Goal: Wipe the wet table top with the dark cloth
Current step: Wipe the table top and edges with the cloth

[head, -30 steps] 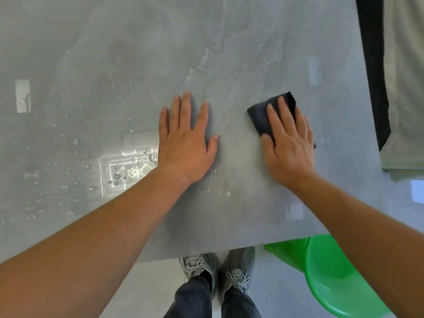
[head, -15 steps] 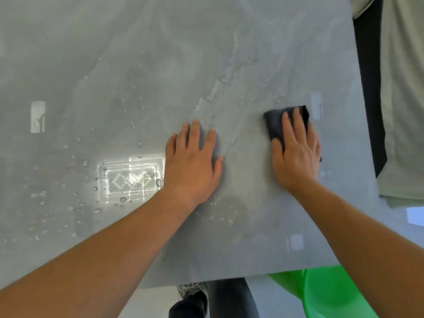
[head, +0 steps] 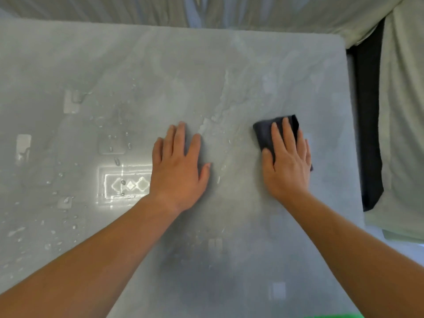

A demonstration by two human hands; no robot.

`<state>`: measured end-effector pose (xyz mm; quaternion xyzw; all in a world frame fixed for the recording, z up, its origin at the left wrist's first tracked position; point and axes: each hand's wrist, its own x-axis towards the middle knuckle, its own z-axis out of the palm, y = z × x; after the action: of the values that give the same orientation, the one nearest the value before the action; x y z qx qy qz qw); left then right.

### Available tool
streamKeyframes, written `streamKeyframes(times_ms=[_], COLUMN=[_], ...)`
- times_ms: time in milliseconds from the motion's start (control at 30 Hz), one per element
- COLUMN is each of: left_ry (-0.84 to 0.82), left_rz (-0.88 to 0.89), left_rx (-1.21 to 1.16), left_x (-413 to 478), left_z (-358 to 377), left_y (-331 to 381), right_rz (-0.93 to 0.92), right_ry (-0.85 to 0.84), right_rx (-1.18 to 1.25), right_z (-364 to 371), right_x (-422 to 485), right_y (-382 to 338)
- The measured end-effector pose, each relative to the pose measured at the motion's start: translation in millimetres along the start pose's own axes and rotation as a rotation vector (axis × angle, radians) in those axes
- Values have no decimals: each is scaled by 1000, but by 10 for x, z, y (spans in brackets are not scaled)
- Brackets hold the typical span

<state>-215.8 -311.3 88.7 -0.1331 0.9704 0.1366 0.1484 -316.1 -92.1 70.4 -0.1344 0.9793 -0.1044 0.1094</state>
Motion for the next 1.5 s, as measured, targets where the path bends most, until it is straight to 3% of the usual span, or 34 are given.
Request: streamKeyframes(times_ms=[100, 333, 567, 733, 833, 900, 1033, 1100, 1300, 1500], left_ry=[-12, -26, -42, 18, 37, 27, -15, -13, -30, 7], left_rz=[-21, -34, -73, -53, -53, -62, -56, -59, -51, -10], left_rx=[-24, -71, -118, -90, -63, -39, 6, -28, -31, -39], left_x=[102, 107, 123, 264, 510, 676, 786, 779, 782, 765], left_z=[0, -104, -106, -135, -168, -197, -175, -189, -246, -211], left_y=[-13, -40, 50, 43, -51, -110, -167, -157, -130, -198], right_rz=[56, -410, -74, -426, -512, -461, -118, -32, -333, -28], right_ry=[30, -101, 20, -46, -92, -82, 8, 31, -78, 10], right_rx=[6, -102, 45, -80, -84, -94, -8, 3, -42, -10], right_z=[47, 88, 20, 123, 68, -15, -109, -56, -92, -178], right_x=[320, -255, 651, 9, 41, 335, 1124, 1157, 585, 1567], right_y=[-230, -88, -409, -280, -89, -69, -238, -390, -193, -440])
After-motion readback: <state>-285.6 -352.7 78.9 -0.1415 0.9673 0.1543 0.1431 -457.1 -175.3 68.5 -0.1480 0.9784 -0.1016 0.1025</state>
